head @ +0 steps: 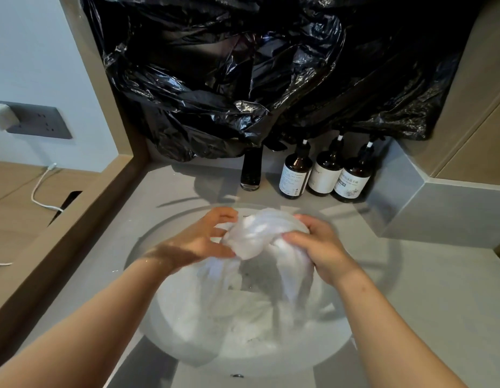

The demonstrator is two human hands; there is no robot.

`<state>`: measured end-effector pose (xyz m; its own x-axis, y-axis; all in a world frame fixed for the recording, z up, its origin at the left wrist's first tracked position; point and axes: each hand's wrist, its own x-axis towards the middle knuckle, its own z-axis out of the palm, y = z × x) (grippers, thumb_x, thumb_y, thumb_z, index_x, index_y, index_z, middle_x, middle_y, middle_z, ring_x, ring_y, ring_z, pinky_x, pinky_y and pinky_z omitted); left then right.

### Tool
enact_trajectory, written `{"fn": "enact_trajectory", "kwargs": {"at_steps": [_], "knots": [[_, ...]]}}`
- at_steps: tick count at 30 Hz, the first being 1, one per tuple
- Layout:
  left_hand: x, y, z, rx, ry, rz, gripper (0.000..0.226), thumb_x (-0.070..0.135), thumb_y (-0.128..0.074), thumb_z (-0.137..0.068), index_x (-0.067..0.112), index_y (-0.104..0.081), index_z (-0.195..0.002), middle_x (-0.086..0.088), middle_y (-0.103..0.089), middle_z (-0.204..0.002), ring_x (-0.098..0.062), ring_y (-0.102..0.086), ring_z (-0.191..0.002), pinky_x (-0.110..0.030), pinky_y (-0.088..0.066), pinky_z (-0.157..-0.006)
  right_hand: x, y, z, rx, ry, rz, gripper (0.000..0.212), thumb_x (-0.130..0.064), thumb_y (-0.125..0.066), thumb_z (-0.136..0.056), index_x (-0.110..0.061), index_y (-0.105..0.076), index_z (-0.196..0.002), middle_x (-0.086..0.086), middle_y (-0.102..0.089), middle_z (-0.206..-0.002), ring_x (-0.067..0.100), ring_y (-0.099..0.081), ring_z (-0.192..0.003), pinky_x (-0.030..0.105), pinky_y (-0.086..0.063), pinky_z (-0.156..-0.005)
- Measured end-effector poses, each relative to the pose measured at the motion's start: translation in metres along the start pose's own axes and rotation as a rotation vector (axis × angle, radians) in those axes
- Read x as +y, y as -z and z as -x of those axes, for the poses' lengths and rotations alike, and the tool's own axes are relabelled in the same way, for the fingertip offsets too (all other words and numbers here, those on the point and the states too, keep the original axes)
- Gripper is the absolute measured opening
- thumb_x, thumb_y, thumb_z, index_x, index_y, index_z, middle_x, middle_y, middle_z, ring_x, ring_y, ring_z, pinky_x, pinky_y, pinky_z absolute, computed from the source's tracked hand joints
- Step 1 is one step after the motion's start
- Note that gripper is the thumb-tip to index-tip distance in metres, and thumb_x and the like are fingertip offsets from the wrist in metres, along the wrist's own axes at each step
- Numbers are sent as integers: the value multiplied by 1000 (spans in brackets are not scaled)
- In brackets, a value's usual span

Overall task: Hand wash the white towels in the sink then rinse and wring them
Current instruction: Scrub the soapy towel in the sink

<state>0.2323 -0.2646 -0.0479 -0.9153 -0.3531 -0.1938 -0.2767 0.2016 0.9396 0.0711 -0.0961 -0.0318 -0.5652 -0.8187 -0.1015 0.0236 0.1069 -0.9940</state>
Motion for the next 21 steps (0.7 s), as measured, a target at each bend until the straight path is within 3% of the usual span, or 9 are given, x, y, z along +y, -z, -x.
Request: {"fn": "enact_trajectory", "kwargs": {"at_steps": [3,5,7,9,12,16,21], "knots": [[11,-13,-8,-68,-182,-40,95,24,-84,-67,35,-27,-143,13,-44,-138,-3,-48,-125,-12,-44,-92,-33,-11,-4,-98,108,115,16,-13,-64,-62,-14,-64,-78,-5,-62,-68,10,-58,-67,23,-45,-60],[19,-21,-12,-13,-239,16,90,29,-83,-63,21,-37,-140,4,-55,-131,-12,-55,-121,-26,-48,-96,-49,-18,-5,-120,140,129,18,-13,-64,-62,-15,-62,-80,-8,-62,-68,8,-59,-67,23,-47,-60],[29,-18,-11,101,-231,173,76,32,-81,-59,15,-51,-126,-5,-64,-114,-22,-63,-105,-37,-53,-86,-65,-21,-5,-88,139,94,25,-13,-66,-58,-16,-61,-82,-3,-63,-72,10,-61,-68,25,-49,-61],[41,-12,-10,138,-263,332,63,23,-79,-59,10,-54,-115,-8,-66,-99,-23,-64,-90,-36,-53,-73,-82,-23,-4,-60,153,53,34,-12,-71,-55,-21,-60,-86,5,-62,-79,16,-62,-72,30,-51,-63],[67,-5,-9,135,-307,494,49,3,-65,-66,9,-54,-113,-7,-67,-92,-20,-65,-84,-31,-53,-67,-110,-25,-4,-95,237,2,49,1,-77,-67,-29,-59,-101,11,-65,-80,22,-65,-71,33,-54,-64],[100,4,-12,154,-384,526,65,6,-61,-60,4,-49,-124,-18,-62,-100,-32,-60,-92,-37,-46,-72,-146,-26,-2,-161,297,-64,59,-12,-77,-62,-27,-55,-115,6,-71,-79,20,-70,-71,31,-56,-63],[120,6,-7,139,-416,418,66,13,-60,-57,2,-46,-121,-15,-57,-93,-29,-55,-86,-41,-39,-74,-179,-28,5,-82,421,45,44,-10,-77,-71,-30,-58,-105,6,-68,-76,17,-68,-69,29,-58,-64]]}}
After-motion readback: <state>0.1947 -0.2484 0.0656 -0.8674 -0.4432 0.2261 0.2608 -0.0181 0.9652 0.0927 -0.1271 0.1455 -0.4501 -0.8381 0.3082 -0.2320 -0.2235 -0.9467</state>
